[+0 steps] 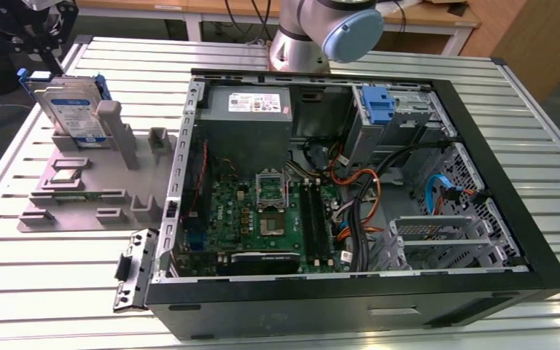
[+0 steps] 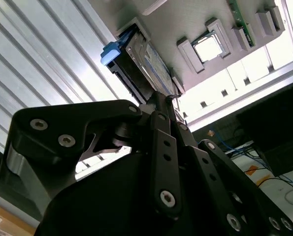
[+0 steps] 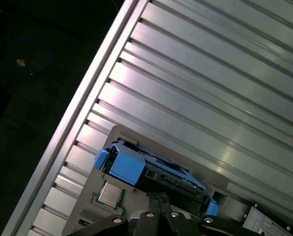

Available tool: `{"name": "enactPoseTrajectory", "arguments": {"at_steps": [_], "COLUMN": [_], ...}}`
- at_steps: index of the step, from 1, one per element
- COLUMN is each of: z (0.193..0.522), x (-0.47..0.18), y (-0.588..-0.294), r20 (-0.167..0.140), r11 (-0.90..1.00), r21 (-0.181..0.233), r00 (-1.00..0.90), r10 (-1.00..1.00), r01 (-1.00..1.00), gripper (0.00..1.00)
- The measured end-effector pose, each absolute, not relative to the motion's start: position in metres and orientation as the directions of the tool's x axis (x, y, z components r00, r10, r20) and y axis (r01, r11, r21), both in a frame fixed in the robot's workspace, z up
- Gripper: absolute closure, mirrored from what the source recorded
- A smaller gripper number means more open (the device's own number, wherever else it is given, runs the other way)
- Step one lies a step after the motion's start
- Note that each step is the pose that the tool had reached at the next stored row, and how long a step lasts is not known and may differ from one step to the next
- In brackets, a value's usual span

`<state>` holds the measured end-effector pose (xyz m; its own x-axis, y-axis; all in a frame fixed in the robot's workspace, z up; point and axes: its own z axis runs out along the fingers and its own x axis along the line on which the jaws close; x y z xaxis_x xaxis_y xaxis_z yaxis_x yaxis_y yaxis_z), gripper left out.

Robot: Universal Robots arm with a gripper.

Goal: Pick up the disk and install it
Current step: 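Pick up the disk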

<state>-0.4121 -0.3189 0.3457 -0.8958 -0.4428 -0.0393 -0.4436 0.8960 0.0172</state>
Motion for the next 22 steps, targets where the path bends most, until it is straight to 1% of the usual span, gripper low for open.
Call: {"name": "enactPoseTrajectory", "arguments": {"at_steps": [11,22], "z": [0.3436,0.3428], "x": [-0.4121,-0.4122], "y": [-0.319,-0.3189], "r20": [-0.039,-0.039], "r11": [0.8,0.666], "r21": [0.017,0.017], "r00": [-0.8,-0.666], "r10": [-0.599,-0.745], "r01": [-0.6,-0.746], "gripper": [0.89,0.89]}}
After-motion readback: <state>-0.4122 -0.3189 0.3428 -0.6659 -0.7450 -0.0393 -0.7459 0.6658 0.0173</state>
